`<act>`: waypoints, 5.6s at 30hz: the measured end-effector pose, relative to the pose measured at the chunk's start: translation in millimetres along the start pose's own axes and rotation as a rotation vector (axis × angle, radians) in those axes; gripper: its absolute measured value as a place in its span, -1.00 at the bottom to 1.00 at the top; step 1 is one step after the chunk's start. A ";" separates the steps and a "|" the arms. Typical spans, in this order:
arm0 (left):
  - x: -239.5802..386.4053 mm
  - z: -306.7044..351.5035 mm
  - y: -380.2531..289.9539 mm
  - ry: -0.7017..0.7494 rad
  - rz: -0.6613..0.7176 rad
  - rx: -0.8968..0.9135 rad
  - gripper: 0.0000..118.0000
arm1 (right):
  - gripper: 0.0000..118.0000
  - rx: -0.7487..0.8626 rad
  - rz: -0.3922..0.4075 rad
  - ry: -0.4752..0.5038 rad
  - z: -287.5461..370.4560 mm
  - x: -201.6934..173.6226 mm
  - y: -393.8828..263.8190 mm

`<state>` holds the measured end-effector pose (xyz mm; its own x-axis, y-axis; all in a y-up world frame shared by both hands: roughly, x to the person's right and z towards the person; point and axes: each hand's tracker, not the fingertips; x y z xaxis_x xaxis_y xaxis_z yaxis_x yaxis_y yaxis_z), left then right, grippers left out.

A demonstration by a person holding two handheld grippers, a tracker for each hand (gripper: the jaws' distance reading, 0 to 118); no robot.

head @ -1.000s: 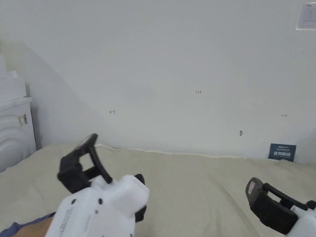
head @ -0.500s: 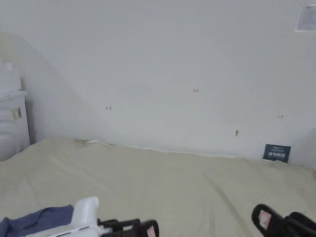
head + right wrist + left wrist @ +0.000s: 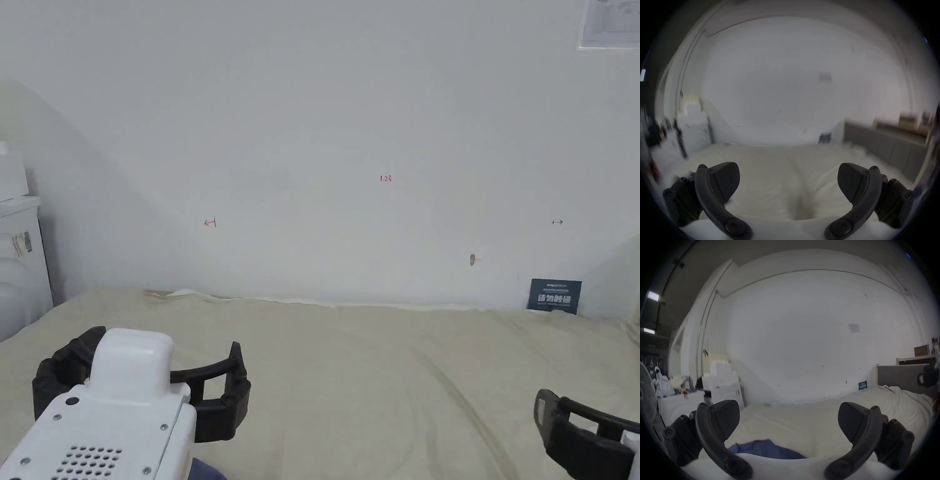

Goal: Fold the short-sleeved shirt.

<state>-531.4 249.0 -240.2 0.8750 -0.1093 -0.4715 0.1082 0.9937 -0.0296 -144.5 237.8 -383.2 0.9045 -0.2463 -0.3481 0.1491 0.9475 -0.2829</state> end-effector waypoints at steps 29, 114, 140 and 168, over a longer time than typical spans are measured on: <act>24.0 -9.8 -0.1 -0.043 0.049 -0.065 0.65 | -0.64 0.221 0.282 -0.047 9.8 -21.4 -24.2; -210.6 -103.8 -256.9 0.141 0.009 -0.806 -1.00 | -1.00 -0.282 0.252 0.103 -123.5 -48.2 -121.8; -265.2 -202.5 -314.2 0.135 -0.019 -1.195 0.71 | -1.00 -0.344 0.243 0.087 -145.6 -56.7 -134.6; -290.8 -187.9 -303.2 0.099 0.231 -1.097 -0.93 | -1.00 -0.337 0.198 0.128 -139.6 -67.1 -137.3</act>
<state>-907.3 -15.8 -259.6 0.7739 0.0345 -0.6323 -0.5678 0.4800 -0.6687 -281.5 95.8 -445.7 0.8424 -0.1091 -0.5277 -0.1815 0.8646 -0.4686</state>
